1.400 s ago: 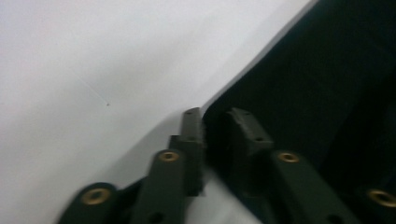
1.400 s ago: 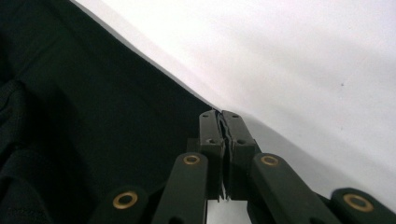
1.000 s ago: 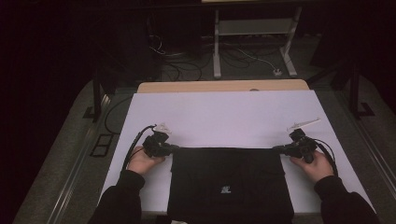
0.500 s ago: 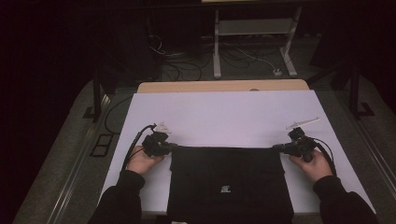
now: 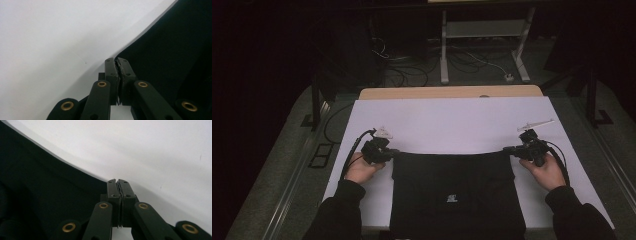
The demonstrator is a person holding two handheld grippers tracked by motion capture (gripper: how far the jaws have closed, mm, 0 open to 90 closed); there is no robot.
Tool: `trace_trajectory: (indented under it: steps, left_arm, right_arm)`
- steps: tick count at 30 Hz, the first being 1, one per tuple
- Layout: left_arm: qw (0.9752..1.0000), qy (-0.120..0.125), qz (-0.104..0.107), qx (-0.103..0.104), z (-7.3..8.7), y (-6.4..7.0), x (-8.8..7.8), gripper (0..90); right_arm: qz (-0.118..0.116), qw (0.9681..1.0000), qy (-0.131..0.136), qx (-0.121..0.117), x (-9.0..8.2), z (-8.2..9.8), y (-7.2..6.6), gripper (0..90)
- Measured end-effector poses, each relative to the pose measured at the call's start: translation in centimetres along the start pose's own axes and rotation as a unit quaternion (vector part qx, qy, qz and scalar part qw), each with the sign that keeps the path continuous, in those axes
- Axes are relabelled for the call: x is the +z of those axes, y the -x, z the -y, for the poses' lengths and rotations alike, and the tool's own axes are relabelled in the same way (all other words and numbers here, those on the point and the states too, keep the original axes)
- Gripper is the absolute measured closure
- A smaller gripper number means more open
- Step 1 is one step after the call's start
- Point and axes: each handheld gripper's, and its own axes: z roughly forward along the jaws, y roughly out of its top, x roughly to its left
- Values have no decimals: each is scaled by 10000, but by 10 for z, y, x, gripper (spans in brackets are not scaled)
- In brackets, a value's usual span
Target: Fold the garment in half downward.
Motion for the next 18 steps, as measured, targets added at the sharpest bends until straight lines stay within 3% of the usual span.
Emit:
trace_trajectory:
  steps: [8, 18]
  left_arm:
    - [9999, 48, -100, 74, -13, -4, -5, 861]
    - [9998, -12, -171, -91, -21, -15, -4, 861]
  right_arm:
    - [-33, 10000, 44, 82, -9, -11, 6, 873]
    - [-43, 9998, 177, 112, -10, -26, 8, 873]
